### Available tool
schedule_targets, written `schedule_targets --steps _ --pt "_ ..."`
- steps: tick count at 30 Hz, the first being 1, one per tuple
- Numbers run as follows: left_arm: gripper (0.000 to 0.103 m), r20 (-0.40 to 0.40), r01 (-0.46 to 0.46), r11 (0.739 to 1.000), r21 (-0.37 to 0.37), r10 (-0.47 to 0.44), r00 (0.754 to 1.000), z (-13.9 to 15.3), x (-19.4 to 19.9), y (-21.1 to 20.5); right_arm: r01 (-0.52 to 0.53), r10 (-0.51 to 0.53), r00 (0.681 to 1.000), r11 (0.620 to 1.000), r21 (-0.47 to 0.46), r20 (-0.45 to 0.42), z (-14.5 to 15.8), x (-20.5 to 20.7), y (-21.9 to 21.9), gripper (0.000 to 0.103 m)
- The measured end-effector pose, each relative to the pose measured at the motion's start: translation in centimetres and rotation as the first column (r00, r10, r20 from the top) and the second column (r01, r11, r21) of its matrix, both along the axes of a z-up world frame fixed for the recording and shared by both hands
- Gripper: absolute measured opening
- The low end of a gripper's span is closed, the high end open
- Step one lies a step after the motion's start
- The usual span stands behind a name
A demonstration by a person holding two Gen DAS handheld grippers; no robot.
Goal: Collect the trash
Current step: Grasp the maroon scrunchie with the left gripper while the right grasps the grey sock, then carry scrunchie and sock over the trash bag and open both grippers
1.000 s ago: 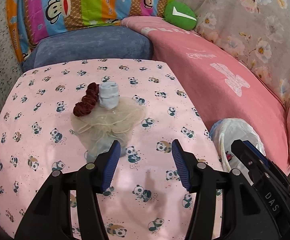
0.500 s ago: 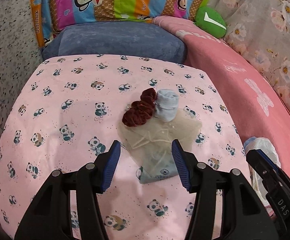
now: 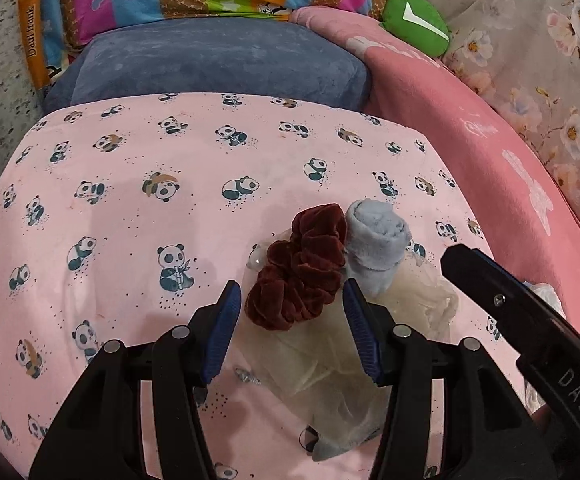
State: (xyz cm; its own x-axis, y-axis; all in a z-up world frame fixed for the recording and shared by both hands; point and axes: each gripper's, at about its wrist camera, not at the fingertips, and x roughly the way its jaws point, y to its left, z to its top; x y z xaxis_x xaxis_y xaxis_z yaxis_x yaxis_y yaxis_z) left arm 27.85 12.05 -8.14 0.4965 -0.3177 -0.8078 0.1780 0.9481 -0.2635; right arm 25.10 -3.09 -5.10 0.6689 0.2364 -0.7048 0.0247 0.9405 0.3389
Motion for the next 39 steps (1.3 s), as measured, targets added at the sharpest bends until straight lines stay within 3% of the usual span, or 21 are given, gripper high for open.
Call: schedule_targets --steps 2,6,15,18,27,39 --pt "0.047 -0.012 0.018 1.0 -0.015 -0.018 1.0 -0.7 0.5 -0.2 -0.012 0.012 1.0 1.0 -0.001 -0.008 -0.6 1.0 0.4 0.028" --pt "0.031 -0.021 0.043 0.998 -0.043 -0.044 0.999 -1.6 0.9 -0.2 -0.036 0.037 0.999 0.999 0.029 -0.029 -1.8 2.5 0.9 0.029" --pt "0.022 -0.025 0.025 0.995 -0.094 -0.027 0.999 -2.0 0.9 1.3 -0.048 0.049 0.997 0.999 0.014 -0.053 -3.6 4.3 2.2 0.029" --pt "0.02 -0.02 0.02 0.996 -0.085 -0.022 1.0 -1.6 0.6 1.2 -0.05 0.05 0.997 0.999 0.009 -0.063 -3.6 4.5 2.2 0.017" --pt "0.018 0.028 0.03 0.997 -0.073 -0.028 0.999 1.4 -1.5 0.3 -0.019 0.019 1.0 1.0 0.017 -0.018 -0.8 1.6 0.5 0.012" --pt "0.017 0.118 0.072 0.994 -0.081 -0.063 0.991 7.2 -7.3 -2.5 0.063 -0.065 0.996 0.998 0.026 0.063 4.4 -5.9 -3.9 0.012"
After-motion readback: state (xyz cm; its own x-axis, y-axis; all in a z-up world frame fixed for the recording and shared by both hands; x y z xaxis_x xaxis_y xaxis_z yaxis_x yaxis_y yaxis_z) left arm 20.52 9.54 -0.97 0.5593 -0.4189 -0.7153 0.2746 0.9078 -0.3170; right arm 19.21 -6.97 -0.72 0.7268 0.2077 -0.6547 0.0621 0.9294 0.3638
